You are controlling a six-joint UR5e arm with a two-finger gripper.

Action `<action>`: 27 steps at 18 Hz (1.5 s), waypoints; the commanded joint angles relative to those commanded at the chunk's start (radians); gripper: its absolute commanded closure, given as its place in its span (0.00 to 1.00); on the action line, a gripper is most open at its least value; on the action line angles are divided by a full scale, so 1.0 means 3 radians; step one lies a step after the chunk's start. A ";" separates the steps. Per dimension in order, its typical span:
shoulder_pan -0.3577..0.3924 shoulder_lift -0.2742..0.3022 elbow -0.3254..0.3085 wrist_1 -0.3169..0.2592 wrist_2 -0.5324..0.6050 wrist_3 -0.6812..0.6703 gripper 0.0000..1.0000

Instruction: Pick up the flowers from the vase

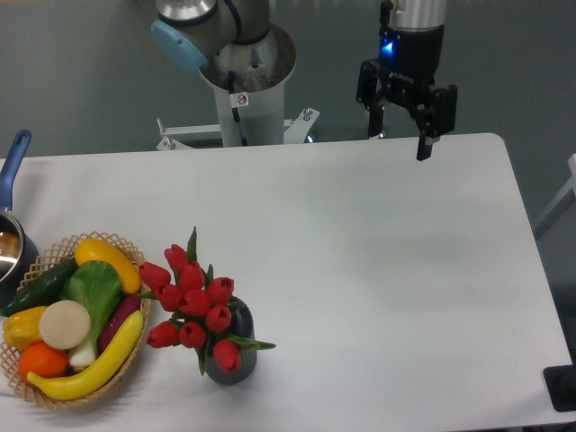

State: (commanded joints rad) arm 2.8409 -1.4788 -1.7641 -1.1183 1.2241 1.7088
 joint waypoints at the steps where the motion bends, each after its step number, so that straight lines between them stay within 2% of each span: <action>1: -0.0005 0.0000 -0.0005 0.0000 0.0000 0.0000 0.00; 6: 0.0000 -0.0005 -0.0015 0.0000 -0.0143 -0.0102 0.00; 11: -0.0015 0.0000 -0.0107 0.0281 -0.0143 -0.0347 0.00; 13: -0.0026 0.0000 -0.0112 0.0332 -0.0143 -0.0424 0.00; 19: -0.0031 0.0000 -0.0184 0.0337 -0.0214 -0.0450 0.00; 24: -0.0041 0.0005 -0.0220 0.0348 -0.0291 -0.1052 0.00; 27: -0.0071 -0.0025 -0.0225 0.0383 -0.0378 -0.1242 0.00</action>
State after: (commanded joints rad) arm 2.8195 -1.4864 -1.8316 -1.0032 1.1107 1.3362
